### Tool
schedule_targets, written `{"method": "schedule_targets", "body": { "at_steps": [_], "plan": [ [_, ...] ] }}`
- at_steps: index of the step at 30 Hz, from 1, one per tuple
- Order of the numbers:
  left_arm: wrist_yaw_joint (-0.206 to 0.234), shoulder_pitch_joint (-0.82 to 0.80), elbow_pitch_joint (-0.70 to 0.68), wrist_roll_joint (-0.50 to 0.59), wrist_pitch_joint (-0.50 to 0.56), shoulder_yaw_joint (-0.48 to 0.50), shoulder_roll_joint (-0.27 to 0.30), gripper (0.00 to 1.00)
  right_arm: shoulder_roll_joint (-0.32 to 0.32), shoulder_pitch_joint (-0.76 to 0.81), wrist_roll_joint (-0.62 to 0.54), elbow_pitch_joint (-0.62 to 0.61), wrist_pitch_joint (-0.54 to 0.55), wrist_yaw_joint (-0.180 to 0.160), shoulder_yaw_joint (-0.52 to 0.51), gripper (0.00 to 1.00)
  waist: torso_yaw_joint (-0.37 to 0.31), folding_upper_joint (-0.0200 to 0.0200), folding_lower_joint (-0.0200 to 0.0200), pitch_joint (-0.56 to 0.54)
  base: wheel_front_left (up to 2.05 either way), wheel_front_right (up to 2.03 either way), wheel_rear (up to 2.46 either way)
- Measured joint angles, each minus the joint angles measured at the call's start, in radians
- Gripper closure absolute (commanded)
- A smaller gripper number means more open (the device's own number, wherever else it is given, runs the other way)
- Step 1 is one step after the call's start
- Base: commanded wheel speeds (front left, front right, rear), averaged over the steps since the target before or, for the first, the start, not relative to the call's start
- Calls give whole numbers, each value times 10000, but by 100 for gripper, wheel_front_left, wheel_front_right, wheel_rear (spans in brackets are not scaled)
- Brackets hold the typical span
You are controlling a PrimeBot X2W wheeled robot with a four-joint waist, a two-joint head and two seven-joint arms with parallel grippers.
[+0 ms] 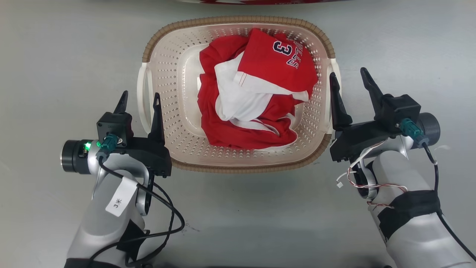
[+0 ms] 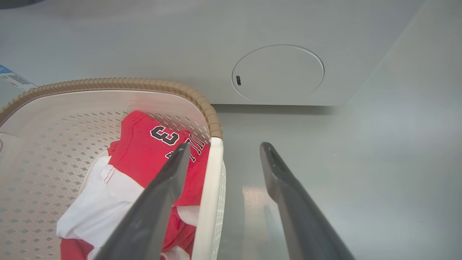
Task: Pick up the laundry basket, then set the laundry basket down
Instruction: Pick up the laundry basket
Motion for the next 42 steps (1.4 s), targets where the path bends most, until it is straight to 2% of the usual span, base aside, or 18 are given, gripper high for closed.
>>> {"method": "schedule_targets", "body": {
  "at_steps": [7, 17, 38, 39, 41, 42],
  "plan": [
    [-96, -544, 671, 2, 0, -69, -6, 0, 0, -345, 545, 117, 0, -46, 575, 0, 37, -1, 0, 282, 0, 0, 0],
    [-395, -1278, 1588, 4, 0, -213, -27, 0, -2, -745, 930, 688, 0, -320, 1060, 0, 125, -1, 0, 713, 0, 0, 0],
    [-890, -2155, 3189, 15, 0, -566, -46, 0, -13, -1213, 2127, 1636, 0, -725, 2188, 0, 247, -2, -1, 839, 0, 0, 0],
    [-905, -2204, 3223, 15, 0, -589, -46, 7, -13, -1260, 2159, 1664, 0, -761, 2226, 0, 242, -2, -1, 840, 0, 0, 0],
    [-968, -2265, 3340, 0, 0, -642, -52, 53, -15, -1361, 2230, 1680, 0, -802, 2280, 12, 230, -2, -1, 838, 0, 0, 0],
    [-968, -2290, 3430, 0, 2, -660, -58, 65, -19, -1375, 2297, 1695, 0, -807, 2299, 23, 225, -2, -1, 836, 0, 0, 0]
  ]
}}
